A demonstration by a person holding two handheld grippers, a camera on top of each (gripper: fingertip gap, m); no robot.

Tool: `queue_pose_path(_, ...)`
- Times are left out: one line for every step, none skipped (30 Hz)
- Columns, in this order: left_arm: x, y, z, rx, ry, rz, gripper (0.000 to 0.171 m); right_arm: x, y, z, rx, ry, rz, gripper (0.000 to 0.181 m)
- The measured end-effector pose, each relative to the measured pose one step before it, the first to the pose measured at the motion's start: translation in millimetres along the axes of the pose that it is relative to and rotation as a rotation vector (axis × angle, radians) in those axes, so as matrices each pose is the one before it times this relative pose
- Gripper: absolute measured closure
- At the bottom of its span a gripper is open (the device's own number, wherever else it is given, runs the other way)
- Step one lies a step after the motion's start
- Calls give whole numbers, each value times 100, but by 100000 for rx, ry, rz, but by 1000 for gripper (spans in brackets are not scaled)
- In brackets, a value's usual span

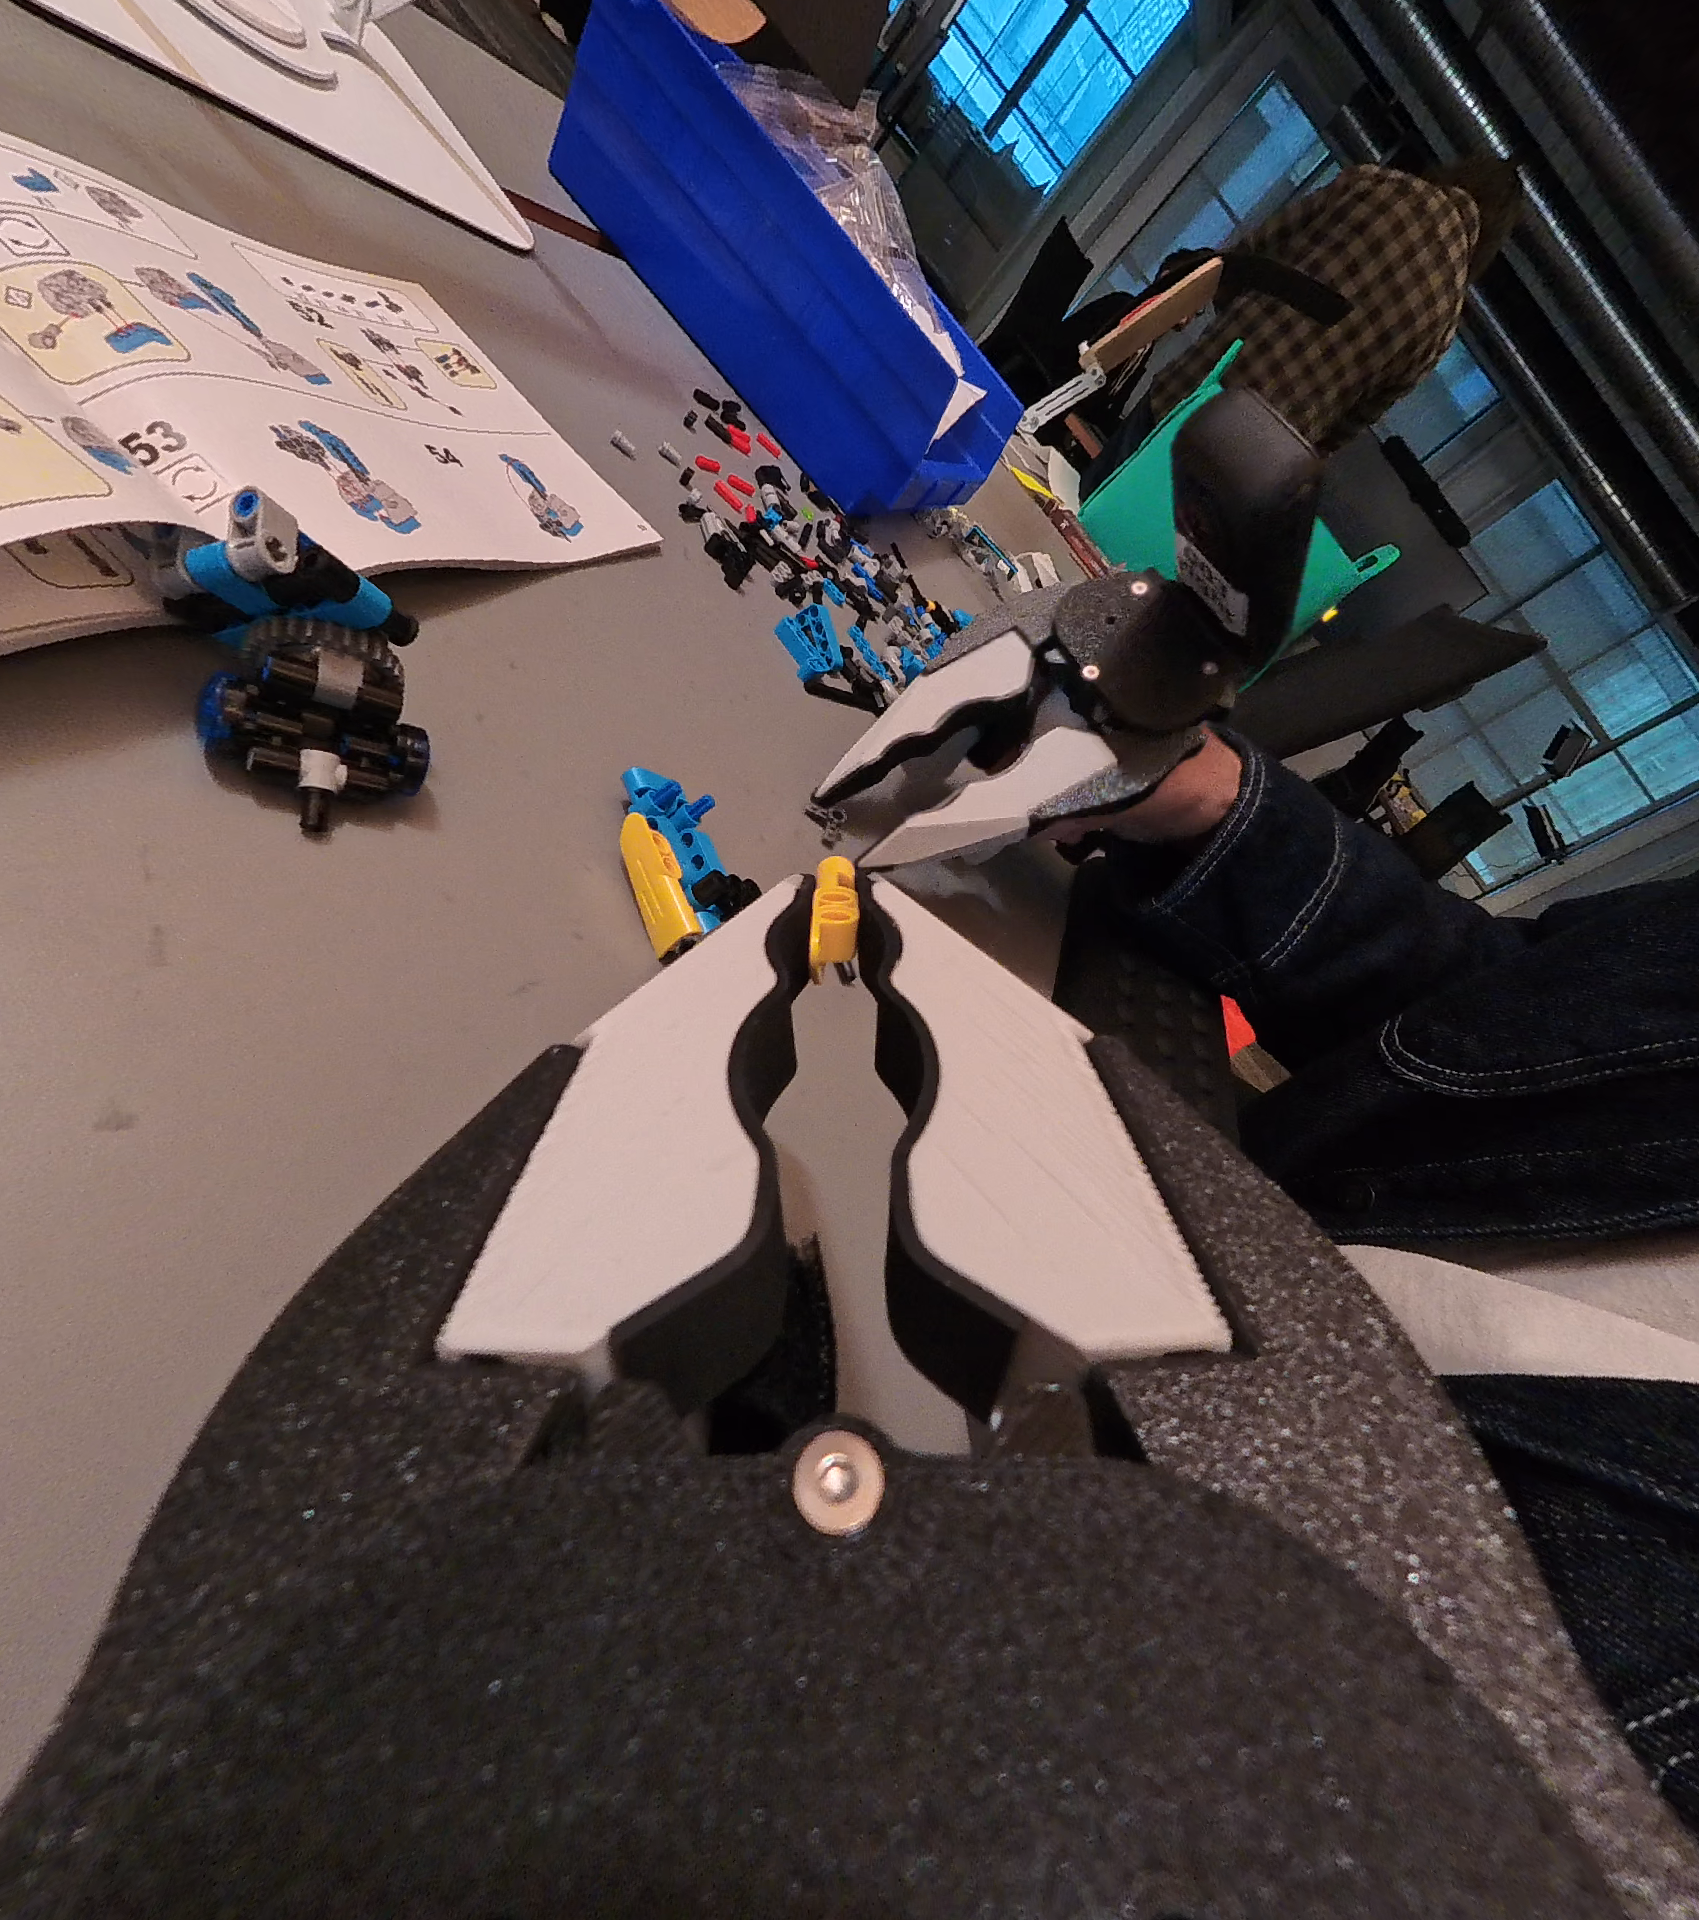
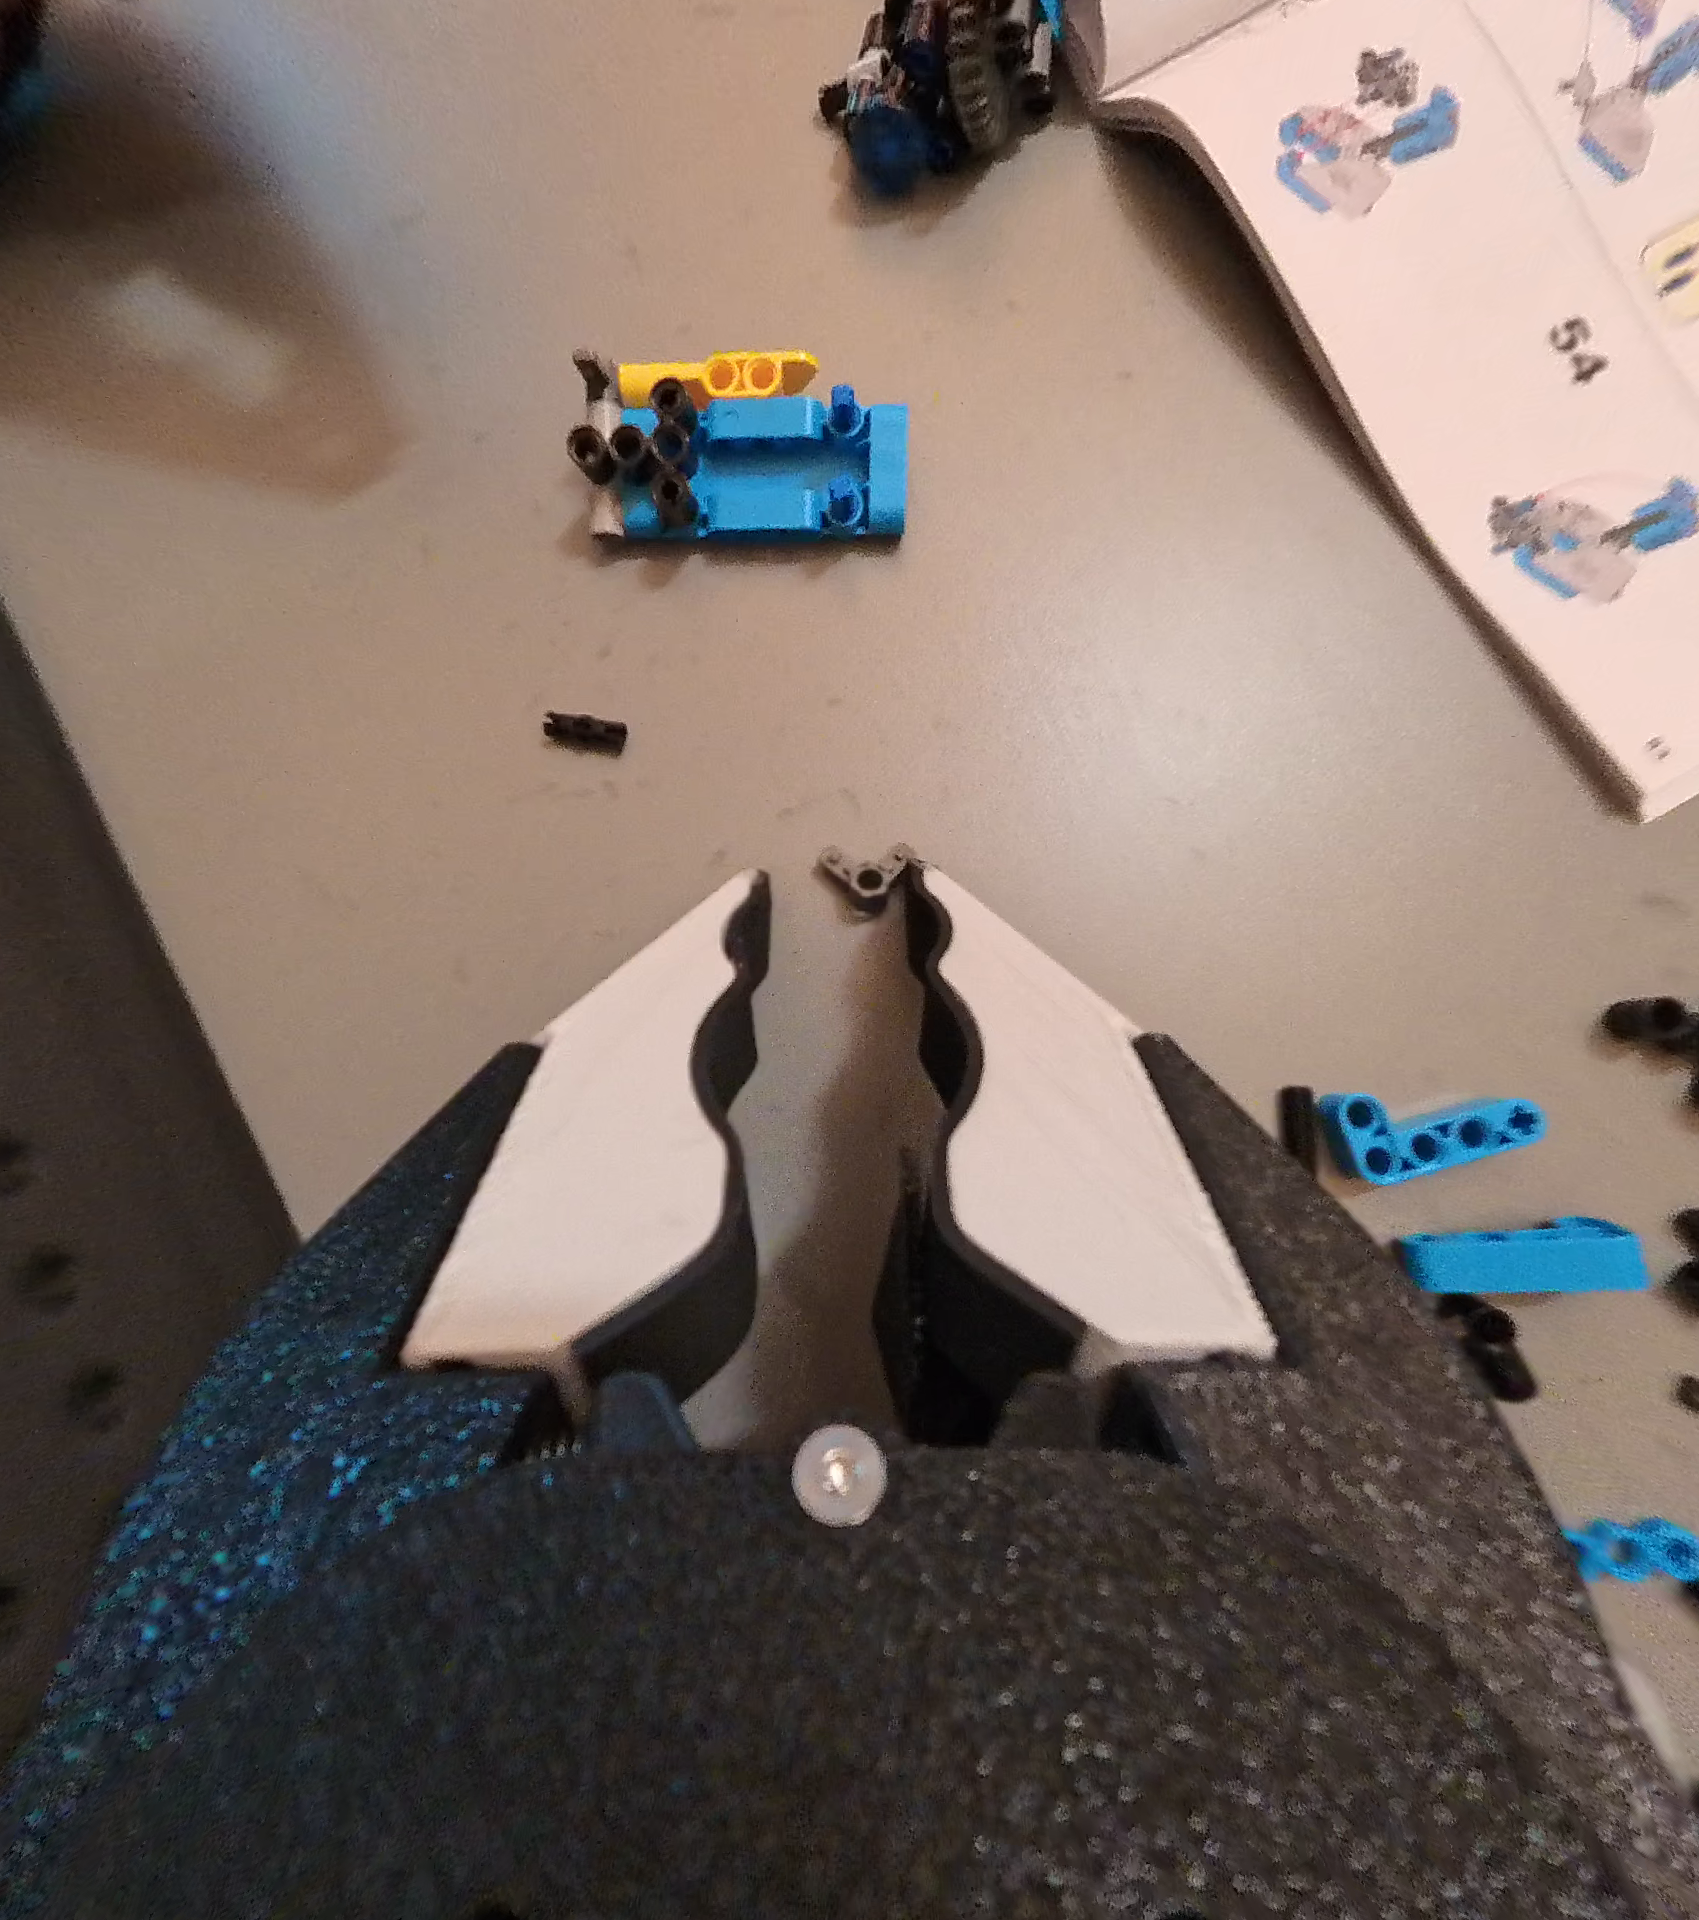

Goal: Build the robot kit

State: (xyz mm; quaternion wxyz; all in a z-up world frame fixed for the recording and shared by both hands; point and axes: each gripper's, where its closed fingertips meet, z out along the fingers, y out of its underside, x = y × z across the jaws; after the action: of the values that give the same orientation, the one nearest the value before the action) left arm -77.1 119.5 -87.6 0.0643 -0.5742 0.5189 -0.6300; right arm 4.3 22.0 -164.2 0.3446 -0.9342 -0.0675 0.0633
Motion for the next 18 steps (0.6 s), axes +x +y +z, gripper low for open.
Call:
queue_pose_path(19,-2,-4,54,234,-177,164,-137,-84,-119,2269,-3354,4123,155)
queue_pose_path(11,2,-6,25,183,-167,164,-43,-81,-135,1877,-2848,3892,155)
queue_pose_path(7,-12,-4,74,114,-160,164,178,-92,-164,1662,-1714,3729,157)
queue_pose_path(9,-10,-11,93,115,-133,164,198,-103,-170,1534,-2003,3973,159)
queue_pose_path(19,-15,-3,92,202,-153,164,65,-88,-102,849,-3145,4324,160)
queue_pose_path(21,-24,-9,146,307,-257,164,-8,-155,-72,670,-3725,4515,160)
queue_pose_path(28,-25,-15,184,316,-291,164,-364,-213,-59,1122,-5445,4161,160)
queue_pose_path(17,-16,-24,159,235,-244,164,-215,-390,-24,2331,-3190,3627,159)
queue_pose_path(-2,-33,-30,192,121,-199,164,144,-401,-74,2670,245,1260,160)
queue_pose_path(6,-30,-39,228,67,-139,164,342,-91,-75,650,2009,-297,161)
queue_pose_path(-11,-27,-25,184,58,-106,164,505,169,-98,-1121,3254,-1191,161)
queue_pose_path(0,-25,-26,166,97,-175,164,406,24,-137,121,2649,-602,161)
queue_pose_path(2,-20,-23,181,145,-206,164,84,-74,-68,949,280,1604,161)
queue_pose_path(16,-14,-2,65,269,-217,164,-37,49,65,-58,-753,2690,160)
queue_pose_path(54,-8,25,-4,406,-196,164,-88,115,145,-432,-317,1444,158)
queue_pose_path(70,18,45,-140,379,-68,164,-26,95,163,-142,1060,-238,158)
queue_pose_path(30,45,38,-279,53,177,164,88,37,118,185,2362,-1075,158)
queue_pose_path(1,66,25,-318,-188,298,164,77,29,97,212,2220,-864,159)
